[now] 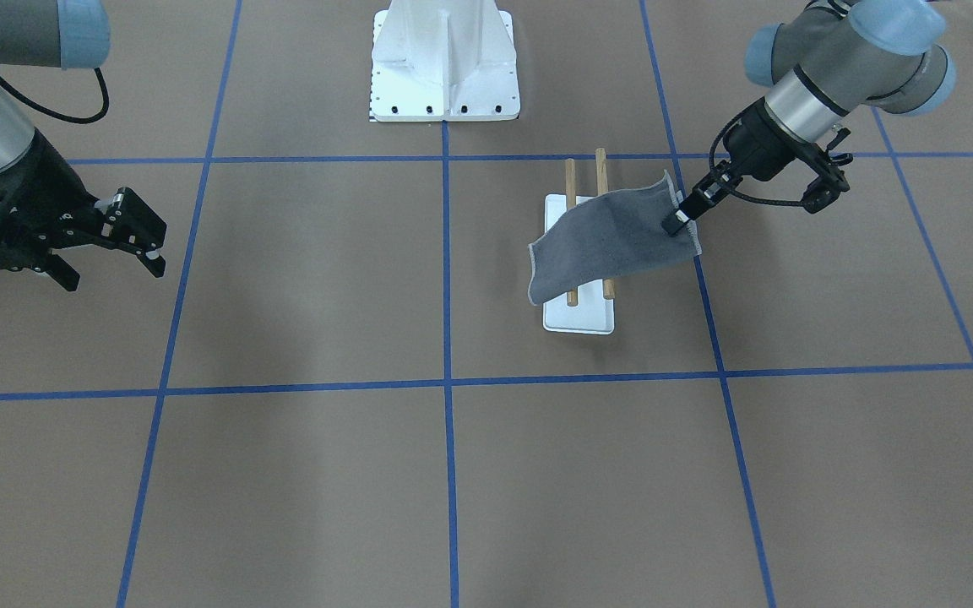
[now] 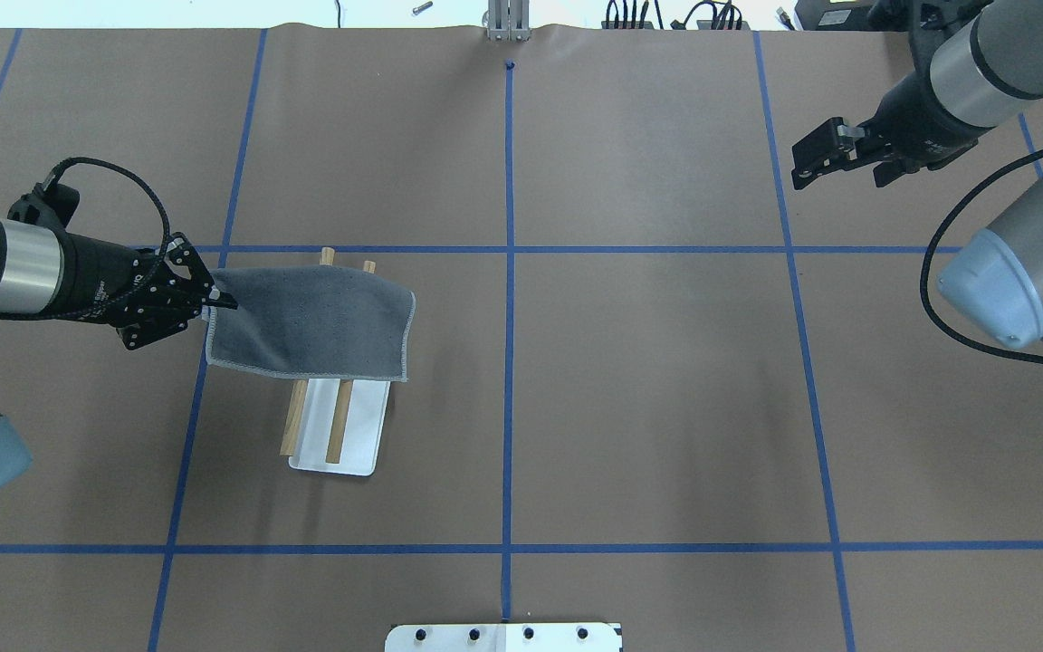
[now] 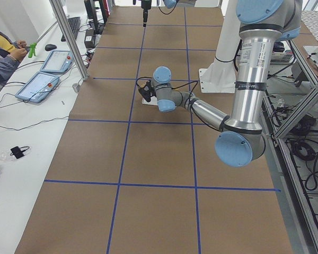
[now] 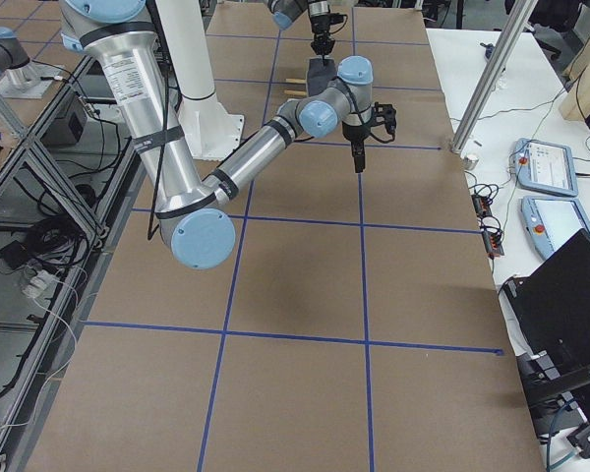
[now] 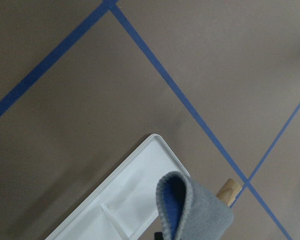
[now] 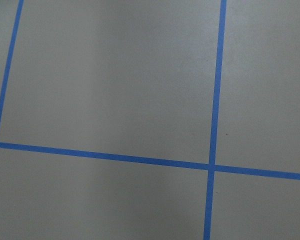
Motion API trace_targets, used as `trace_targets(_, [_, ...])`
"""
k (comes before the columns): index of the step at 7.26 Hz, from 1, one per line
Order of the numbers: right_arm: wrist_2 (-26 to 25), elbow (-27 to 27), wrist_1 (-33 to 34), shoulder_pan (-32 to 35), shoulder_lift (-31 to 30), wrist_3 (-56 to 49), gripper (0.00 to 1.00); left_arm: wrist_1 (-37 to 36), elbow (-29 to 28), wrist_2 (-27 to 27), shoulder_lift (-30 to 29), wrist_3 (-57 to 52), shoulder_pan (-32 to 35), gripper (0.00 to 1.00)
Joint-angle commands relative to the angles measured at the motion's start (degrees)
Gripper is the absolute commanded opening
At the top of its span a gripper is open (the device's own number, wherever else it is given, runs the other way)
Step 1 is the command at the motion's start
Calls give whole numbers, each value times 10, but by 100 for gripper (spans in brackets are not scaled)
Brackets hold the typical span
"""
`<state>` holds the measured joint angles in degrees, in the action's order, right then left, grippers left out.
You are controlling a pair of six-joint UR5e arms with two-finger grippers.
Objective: Hang towel on rack
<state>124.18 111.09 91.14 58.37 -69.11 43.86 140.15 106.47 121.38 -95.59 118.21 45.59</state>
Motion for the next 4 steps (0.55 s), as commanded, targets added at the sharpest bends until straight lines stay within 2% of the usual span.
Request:
trace_targets(1, [-2,-3,0,0,0,0,100,6,-7,0,1,0,-1,40])
trace_targets(2, [-2,-3,0,0,0,0,100,7,-13,-1,1,-4,-1,66])
trace_targets(3, [-3,-3,0,0,0,0,100,7,-14,-1,7,-25,0,97])
trace_targets(4, [-3,-4,-1,0,-1,0,100,7,-11,-1,20,-30,0,98])
